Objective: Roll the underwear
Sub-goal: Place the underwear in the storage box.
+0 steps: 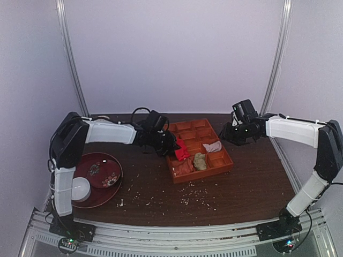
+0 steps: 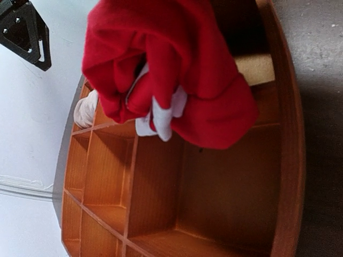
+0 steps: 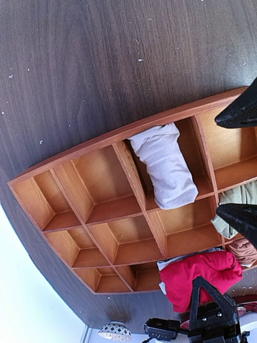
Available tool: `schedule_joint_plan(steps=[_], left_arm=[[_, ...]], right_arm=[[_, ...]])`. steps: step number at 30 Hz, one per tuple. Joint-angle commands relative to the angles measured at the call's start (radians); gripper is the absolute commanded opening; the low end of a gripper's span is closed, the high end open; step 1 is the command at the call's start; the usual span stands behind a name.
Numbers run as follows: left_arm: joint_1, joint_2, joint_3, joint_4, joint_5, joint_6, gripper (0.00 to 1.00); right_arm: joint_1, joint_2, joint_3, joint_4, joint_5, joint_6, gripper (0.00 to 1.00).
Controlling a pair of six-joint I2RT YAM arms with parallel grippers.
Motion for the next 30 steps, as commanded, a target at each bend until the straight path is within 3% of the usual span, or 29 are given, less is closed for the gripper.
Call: schedule_joint_plan(steps=[1, 17, 23, 30], left_arm=[[-0.001, 0.035, 0.076, -0.278, -0.035, 0.05, 0.0], [-0.001, 0.25, 0.423, -0.713, -0.014, 0.139, 0.0], [-0.001, 0.306, 0.513, -0.797, -0.035, 0.157, 0.0], [-0.001, 0.34, 0.508, -0.817, -0.039, 0.164, 0.0]], right_arm=[[-0.005, -0.011, -0.022, 0.014, -0.013, 0.001, 0.47], [-0.005, -0.032, -0.05, 0.022, -0.009, 0.004, 0.47], [-0.006, -0.039, -0.071, 0.035, -0.01, 0.011, 0.47], [-0.005, -0.041, -0.083, 0.044, -0.015, 0.017, 0.47]])
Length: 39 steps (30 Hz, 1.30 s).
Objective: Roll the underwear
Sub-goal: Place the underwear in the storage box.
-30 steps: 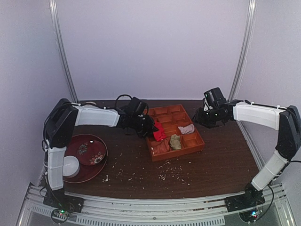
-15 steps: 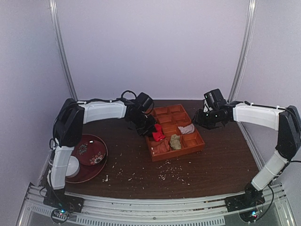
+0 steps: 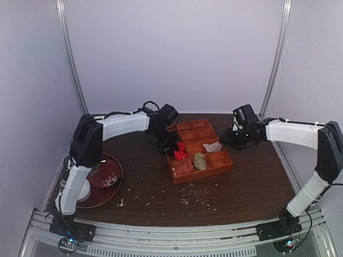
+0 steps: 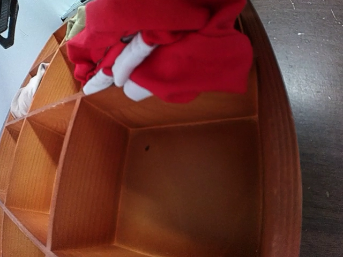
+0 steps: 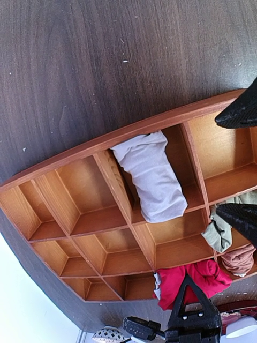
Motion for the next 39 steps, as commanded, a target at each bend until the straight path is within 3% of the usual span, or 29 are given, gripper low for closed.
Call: schedule_joint_plan(steps=[1, 31, 39], left_arm=[[-0.004, 0.085, -0.039, -0.139, -0.021, 0.026, 0.0], [0.019, 0.15, -0.04, -0.159, -0.022, 0.071, 0.0], [0.024, 0.099, -0.038, -0.158, -0.009, 0.079, 0.22]], right_arm=[[-0.005, -0.028, -0.014, 0.016, 0.001, 0.013, 0.47], [-0.004, -0.019, -0.004, 0.017, -0.012, 0.014, 0.47], [-0.006, -0.027, -0.004, 0.012, -0.007, 0.012, 0.47]])
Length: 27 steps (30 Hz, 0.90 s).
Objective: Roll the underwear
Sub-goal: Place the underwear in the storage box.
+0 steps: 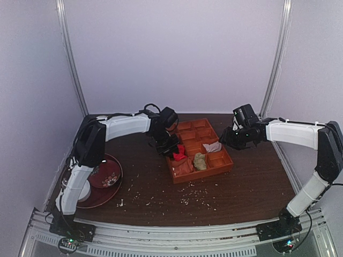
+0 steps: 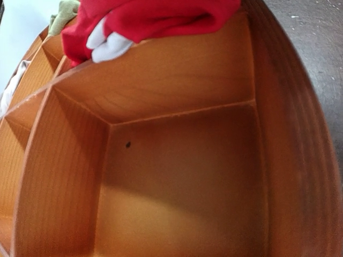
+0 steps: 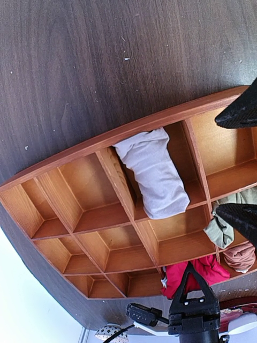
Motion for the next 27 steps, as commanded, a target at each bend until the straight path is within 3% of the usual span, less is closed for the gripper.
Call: schedule_joint_plan(steps=[1, 14, 27], left_arm=[[0.012, 0.044, -0.048, -0.142, -0.03, 0.022, 0.23], [0.02, -0.096, -0.037, -0.156, -0.032, 0.046, 0.36], [0.024, -0.133, 0.065, -0.248, -0.028, 0.099, 0.38]], right_arm=[[-0.005, -0.027, -0.004, -0.002, 0.0, -0.001, 0.47], [-0.005, -0.031, -0.01, 0.007, -0.007, 0.005, 0.47], [-0.005, -0.041, -0.014, 0.012, -0.011, 0.006, 0.47]])
